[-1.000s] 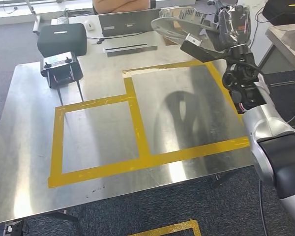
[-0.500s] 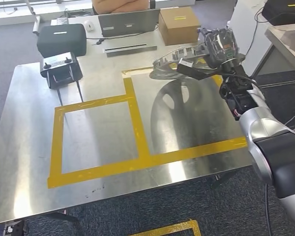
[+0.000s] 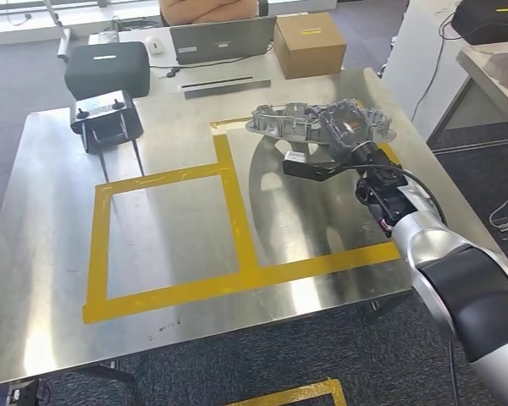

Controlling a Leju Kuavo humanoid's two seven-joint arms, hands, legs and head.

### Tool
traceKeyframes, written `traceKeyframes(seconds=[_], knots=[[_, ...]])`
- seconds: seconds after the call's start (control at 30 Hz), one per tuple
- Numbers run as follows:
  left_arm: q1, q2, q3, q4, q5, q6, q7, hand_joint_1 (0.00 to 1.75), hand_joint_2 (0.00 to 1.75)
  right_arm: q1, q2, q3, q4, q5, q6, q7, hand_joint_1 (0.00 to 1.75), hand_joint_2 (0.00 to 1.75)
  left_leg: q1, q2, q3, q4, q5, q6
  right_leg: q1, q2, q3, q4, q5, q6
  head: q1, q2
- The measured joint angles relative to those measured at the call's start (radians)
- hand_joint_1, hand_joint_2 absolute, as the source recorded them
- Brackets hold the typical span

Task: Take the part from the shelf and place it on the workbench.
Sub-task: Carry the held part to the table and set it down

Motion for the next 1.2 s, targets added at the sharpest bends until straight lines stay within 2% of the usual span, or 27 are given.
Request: traceKeyframes(seconds=[0.13, 0.27, 0.5, 0.73, 1.13, 1.2], knots=[[0.000, 0.002, 0.000, 0.000, 0.010, -0.001, -0.012, 0.00, 1.75, 0.005, 0.010, 0.006, 0.007, -0.006, 0.005, -0.007, 1.75, 1.75, 0.000, 0.000, 0.000, -0.001, 0.000, 0.000, 0.000, 0.000, 0.000, -0.001, 0.000, 0.000, 0.000, 0.000], [0.000, 0.002, 0.000, 0.000, 0.016, 0.004, -0.022, 0.00, 1.75, 0.005, 0.015, 0.010, 0.010, -0.012, 0.006, -0.007, 0.00, 1.75, 0.000, 0.000, 0.000, -0.001, 0.000, 0.000, 0.000, 0.000, 0.000, -0.001, 0.000, 0.000, 0.000, 0.000], [0.001, 0.002, 0.000, 0.000, 0.018, 0.024, -0.047, 0.00, 1.75, 0.005, 0.018, 0.014, 0.015, -0.029, 0.001, -0.012, 0.00, 1.75, 0.000, 0.000, 0.000, -0.002, 0.000, 0.000, 0.000, 0.000, 0.000, -0.001, 0.000, 0.000, 0.000, 0.000], [0.005, 0.002, 0.000, 0.000, 0.018, 0.028, -0.047, 0.00, 1.75, 0.000, 0.018, 0.013, 0.015, -0.065, -0.051, 0.022, 0.00, 1.75, 0.000, 0.001, 0.001, -0.002, 0.000, 0.000, 0.000, 0.001, 0.000, -0.001, 0.000, 0.000, 0.000, 0.000], [0.009, 0.002, 0.000, 0.000, 0.018, 0.028, -0.047, 0.00, 1.75, -0.007, 0.017, 0.009, 0.015, -0.070, -0.054, 0.022, 0.00, 1.75, 0.000, 0.001, 0.002, -0.002, 0.000, 0.000, 0.000, 0.001, 0.001, -0.001, 0.000, 0.000, 0.000, 0.000], [0.010, 0.002, 0.000, 0.000, 0.018, 0.028, -0.047, 0.00, 0.87, -0.007, 0.017, 0.009, 0.015, -0.070, -0.054, 0.022, 0.00, 1.75, 0.000, 0.001, 0.002, -0.002, 0.000, 0.000, 0.000, 0.001, 0.001, -0.001, 0.000, 0.000, 0.000, 0.000]])
